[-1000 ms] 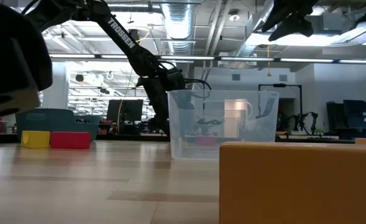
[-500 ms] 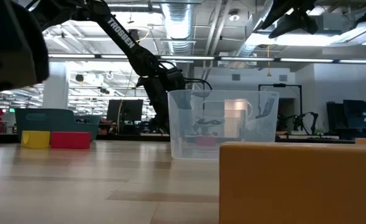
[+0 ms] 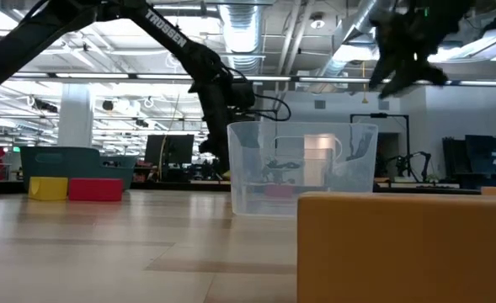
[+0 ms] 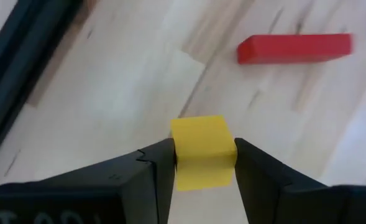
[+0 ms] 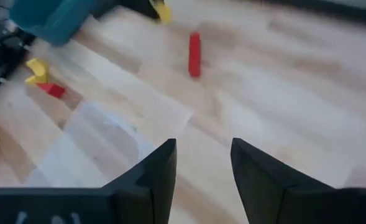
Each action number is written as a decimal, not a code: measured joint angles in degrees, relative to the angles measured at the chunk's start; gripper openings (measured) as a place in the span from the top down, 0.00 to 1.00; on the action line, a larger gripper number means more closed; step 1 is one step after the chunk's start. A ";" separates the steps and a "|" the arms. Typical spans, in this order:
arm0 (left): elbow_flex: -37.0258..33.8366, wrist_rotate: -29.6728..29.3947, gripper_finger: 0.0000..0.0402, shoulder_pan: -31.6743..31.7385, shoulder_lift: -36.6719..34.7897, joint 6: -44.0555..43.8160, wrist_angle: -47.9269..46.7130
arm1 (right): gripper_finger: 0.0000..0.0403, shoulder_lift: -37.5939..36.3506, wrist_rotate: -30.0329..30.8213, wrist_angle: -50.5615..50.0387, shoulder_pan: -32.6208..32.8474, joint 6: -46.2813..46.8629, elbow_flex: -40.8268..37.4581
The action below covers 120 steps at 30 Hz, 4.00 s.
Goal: Sort & place blocks by color
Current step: Put the top yellow block into the yellow bin
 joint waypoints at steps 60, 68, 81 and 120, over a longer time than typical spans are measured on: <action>-28.81 37.55 0.68 -18.63 -38.21 -55.03 44.50 | 0.42 21.34 -24.71 60.80 5.94 -62.19 3.07; -28.81 31.95 0.68 -19.22 -38.18 -59.01 48.32 | 0.45 21.47 -25.00 61.99 7.64 -63.47 3.07; -28.81 28.31 0.68 -21.26 -38.18 -61.34 50.48 | 0.65 21.47 -24.77 64.60 7.81 -63.25 3.07; -28.74 19.83 0.45 -20.36 -39.94 -42.13 44.49 | 0.81 21.50 -25.12 61.90 2.59 -38.33 3.07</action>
